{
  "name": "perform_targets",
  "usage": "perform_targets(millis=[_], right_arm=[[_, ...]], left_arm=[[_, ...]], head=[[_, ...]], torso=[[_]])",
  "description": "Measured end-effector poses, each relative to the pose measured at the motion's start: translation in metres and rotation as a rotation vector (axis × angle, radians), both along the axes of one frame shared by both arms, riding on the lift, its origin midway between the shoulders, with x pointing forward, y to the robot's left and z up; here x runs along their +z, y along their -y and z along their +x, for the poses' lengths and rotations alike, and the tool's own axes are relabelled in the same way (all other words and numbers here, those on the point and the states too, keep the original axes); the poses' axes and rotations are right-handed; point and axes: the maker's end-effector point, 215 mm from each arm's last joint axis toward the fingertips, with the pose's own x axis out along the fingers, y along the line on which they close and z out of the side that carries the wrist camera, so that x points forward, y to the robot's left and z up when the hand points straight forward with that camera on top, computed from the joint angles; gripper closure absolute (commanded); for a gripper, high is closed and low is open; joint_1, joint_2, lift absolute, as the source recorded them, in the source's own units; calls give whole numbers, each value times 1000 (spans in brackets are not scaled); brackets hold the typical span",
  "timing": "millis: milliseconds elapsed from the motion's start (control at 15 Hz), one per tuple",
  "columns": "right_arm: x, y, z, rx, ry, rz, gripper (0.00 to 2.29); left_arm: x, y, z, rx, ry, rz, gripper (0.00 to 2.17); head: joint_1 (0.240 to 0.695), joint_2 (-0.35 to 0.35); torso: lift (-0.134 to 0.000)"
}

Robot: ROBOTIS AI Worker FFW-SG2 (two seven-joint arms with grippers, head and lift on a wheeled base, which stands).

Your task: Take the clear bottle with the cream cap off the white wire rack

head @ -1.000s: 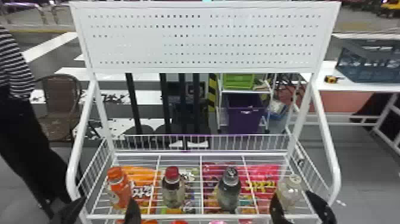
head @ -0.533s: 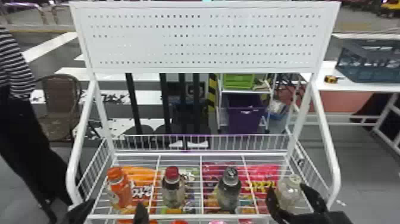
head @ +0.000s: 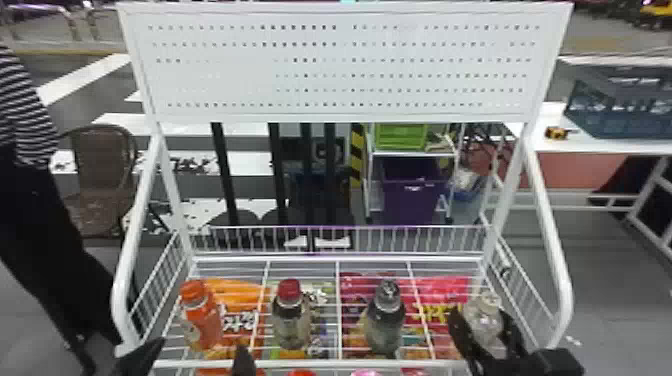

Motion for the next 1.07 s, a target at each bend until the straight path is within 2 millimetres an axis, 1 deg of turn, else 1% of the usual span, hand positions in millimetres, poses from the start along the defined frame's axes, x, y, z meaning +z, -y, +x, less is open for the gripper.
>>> perform_targets(millis=[267,400,600,733,933,1067], right_arm=[[25,11,-17,-12,-1,-2,1362],[43,13,-29,-12,-31,-5,1362],[86,10,-57,-5,-35,-11,1339],[108,12,-75,-2,-17,-6,1339],[128,23,-100,-7,-10,0,1339],[129,28,-119,-12,-27,-6,1339]], left_arm=[[-1,0,3,0,3,3,124],[-1,-2,6,1,4,10,124],[0,-5,11,5,8,15,124],[4,-9,15,11,17,12,124],[7,-16,20,22,27,9,124],[10,-22,22,33,34,12,124]], head=[[499,0],[499,0],[499,0],[499,0],[499,0],[499,0]], torso=[[0],[0],[0],[0],[0],[0]])
